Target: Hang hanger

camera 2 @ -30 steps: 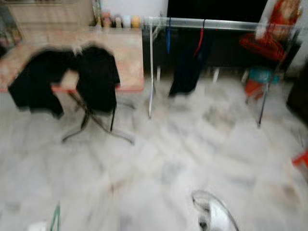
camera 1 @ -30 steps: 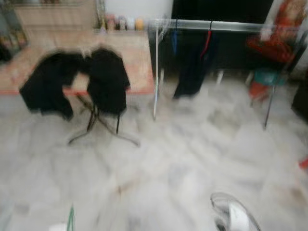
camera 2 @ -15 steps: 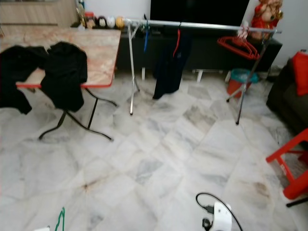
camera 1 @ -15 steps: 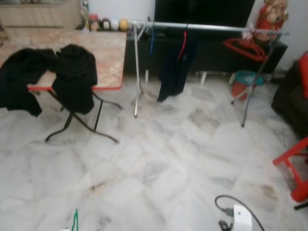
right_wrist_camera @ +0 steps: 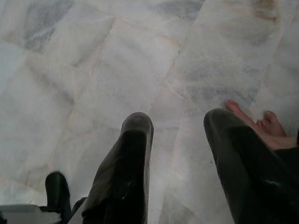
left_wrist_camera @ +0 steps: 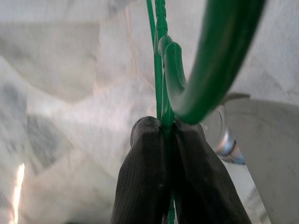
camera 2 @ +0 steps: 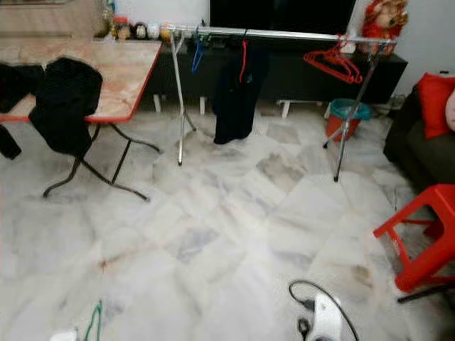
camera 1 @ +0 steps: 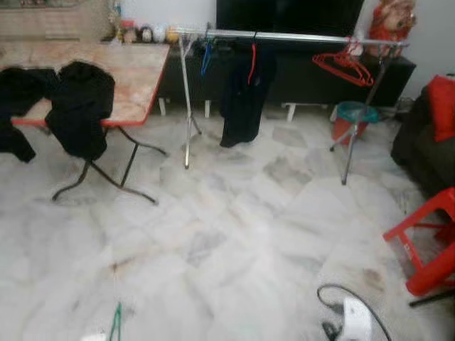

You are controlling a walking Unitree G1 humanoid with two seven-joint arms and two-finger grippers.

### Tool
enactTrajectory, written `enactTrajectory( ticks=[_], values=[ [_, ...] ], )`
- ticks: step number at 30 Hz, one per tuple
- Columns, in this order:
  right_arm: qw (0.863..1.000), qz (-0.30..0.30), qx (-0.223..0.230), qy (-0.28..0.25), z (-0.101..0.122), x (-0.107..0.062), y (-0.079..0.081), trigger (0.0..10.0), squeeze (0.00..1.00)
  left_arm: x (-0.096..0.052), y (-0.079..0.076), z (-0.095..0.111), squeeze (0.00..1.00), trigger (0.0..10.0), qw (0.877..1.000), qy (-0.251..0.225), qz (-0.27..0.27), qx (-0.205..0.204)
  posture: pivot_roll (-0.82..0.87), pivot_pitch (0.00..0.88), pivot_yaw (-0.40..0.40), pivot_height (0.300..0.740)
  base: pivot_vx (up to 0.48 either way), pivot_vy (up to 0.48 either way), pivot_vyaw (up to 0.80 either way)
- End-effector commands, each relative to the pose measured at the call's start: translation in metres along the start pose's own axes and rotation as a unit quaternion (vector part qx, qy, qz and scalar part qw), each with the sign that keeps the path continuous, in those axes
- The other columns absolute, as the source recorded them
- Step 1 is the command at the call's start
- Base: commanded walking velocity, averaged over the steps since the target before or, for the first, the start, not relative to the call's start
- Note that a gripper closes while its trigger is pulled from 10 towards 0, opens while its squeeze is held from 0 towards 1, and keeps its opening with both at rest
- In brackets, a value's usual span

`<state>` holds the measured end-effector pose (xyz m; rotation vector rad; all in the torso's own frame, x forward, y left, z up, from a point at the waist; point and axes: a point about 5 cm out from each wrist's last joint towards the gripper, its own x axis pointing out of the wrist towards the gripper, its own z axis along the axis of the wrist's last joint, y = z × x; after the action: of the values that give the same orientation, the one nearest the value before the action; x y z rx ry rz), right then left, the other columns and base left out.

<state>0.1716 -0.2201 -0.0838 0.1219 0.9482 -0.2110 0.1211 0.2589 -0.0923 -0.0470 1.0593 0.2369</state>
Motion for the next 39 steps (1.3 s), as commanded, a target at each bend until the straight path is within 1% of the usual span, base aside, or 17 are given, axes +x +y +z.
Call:
enactTrajectory(
  ticks=[1, 13, 18, 27, 39],
  values=[
    [1.0, 0.0, -0.003, -0.004, 0.0042, 0.0007, -0.0004, 10.0, 0.0, -0.0001, 0.0013, 0.0003, 0.0, 10.0, 1.0, -0.001, 0.002, -0.009, 0.08, 0.0, -0.059, 0.74, 0.0, 0.0, 0.0],
    [1.0, -0.002, 0.001, -0.003, 0.0035, 0.0005, -0.0014, 10.0, 0.0, 0.0001, 0.0012, 0.0012, 0.0, 10.0, 1.0, -0.001, 0.0, -0.007, 0.08, 0.0, -0.059, 0.74, 0.0, 0.0, 0.0],
    [1.0, 0.0, -0.003, 0.002, 0.0029, 0.0006, -0.0012, 10.0, 0.0, 0.0001, 0.0013, 0.0014, 0.0, 10.0, 1.0, 0.0, -0.002, -0.002, 0.08, 0.0, -0.058, 0.74, 0.0, 0.0, -0.65],
    [1.0, 0.002, -0.007, 0.001, 0.0031, 0.0005, -0.0011, 10.0, 0.0, 0.0, 0.0011, 0.001, 0.0, 10.0, 1.0, 0.001, -0.004, 0.0, 0.07, 0.0, -0.057, 0.74, 0.0, 0.0, 0.0],
    [1.0, 0.001, -0.009, 0.002, 0.003, 0.0005, -0.0011, 10.0, 0.0, 0.0001, 0.001, 0.0014, 0.0, 10.0, 1.0, 0.0, -0.005, 0.001, 0.07, 0.0, -0.055, 0.74, 0.258, 0.0, 0.0]
  ],
)
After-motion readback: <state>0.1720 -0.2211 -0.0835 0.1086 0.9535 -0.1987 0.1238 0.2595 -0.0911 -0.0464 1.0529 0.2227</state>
